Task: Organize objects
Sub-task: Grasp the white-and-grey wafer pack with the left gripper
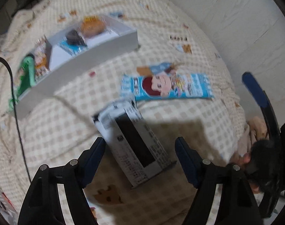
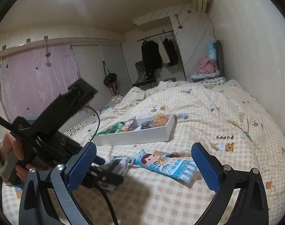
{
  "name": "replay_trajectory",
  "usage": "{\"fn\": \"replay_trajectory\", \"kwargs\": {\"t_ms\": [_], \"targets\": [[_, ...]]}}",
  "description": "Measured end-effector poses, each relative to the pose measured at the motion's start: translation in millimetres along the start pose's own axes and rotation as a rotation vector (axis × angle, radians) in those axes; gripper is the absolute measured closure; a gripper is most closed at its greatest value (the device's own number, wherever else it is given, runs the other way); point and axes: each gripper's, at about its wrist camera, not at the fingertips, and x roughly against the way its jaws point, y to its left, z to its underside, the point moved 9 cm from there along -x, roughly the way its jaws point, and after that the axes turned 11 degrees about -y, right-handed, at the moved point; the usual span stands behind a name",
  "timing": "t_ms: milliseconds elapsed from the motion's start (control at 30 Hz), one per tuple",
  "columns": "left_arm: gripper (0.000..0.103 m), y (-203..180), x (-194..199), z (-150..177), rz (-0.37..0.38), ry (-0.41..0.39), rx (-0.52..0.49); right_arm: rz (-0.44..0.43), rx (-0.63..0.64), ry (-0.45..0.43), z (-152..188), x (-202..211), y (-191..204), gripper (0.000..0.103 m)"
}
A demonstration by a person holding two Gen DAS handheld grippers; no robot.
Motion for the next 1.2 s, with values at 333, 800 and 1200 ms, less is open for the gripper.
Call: {"fn": "replay_trajectory", "kwargs": {"t_ms": [333, 800, 1200], "targets": [[0.023, -4, 1, 7, 0.021, 0.025, 0.126, 0.08, -0.139, 0.018, 6, -3, -35, 0.001], [0.049, 46, 18, 0, 0.031, -0.089, 0.273, 0.099, -0.15, 0.024, 6, -1, -39, 0.001], [0.049, 74, 72, 0, 0.076, -0.382, 0.003, 0.079, -0.146, 0.058, 9, -6, -34, 0.001]]}}
